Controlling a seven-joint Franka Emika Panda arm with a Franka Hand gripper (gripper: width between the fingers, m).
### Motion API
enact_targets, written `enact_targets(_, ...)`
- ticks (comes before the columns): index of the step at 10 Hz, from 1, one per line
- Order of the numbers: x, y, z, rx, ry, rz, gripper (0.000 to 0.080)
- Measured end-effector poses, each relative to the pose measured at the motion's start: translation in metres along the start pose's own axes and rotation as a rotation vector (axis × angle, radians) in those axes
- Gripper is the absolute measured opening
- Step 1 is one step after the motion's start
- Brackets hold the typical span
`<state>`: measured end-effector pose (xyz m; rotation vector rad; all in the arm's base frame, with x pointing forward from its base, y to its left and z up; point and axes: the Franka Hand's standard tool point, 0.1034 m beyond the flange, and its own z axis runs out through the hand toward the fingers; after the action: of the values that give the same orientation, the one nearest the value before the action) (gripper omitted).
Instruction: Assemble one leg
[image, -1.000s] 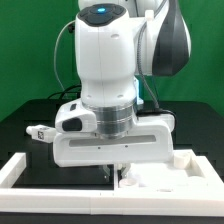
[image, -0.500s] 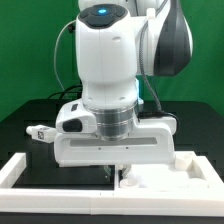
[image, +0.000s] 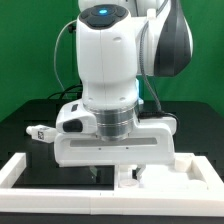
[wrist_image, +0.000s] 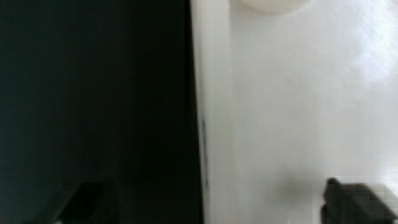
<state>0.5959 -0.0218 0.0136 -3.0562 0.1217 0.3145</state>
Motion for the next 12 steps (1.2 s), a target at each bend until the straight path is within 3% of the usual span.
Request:
enact_targets(1, -0.011, -0.003, -0.014, 0.000, -0.016, 0.093, 0.0632)
enact_targets(4, -0.045, -0.003, -0.045, 0.008, -0.049, 0.135, 0.0646)
enact_targets(12, -0.050, -0.001, -0.043, 0.009, -0.051, 0.132, 0.0649)
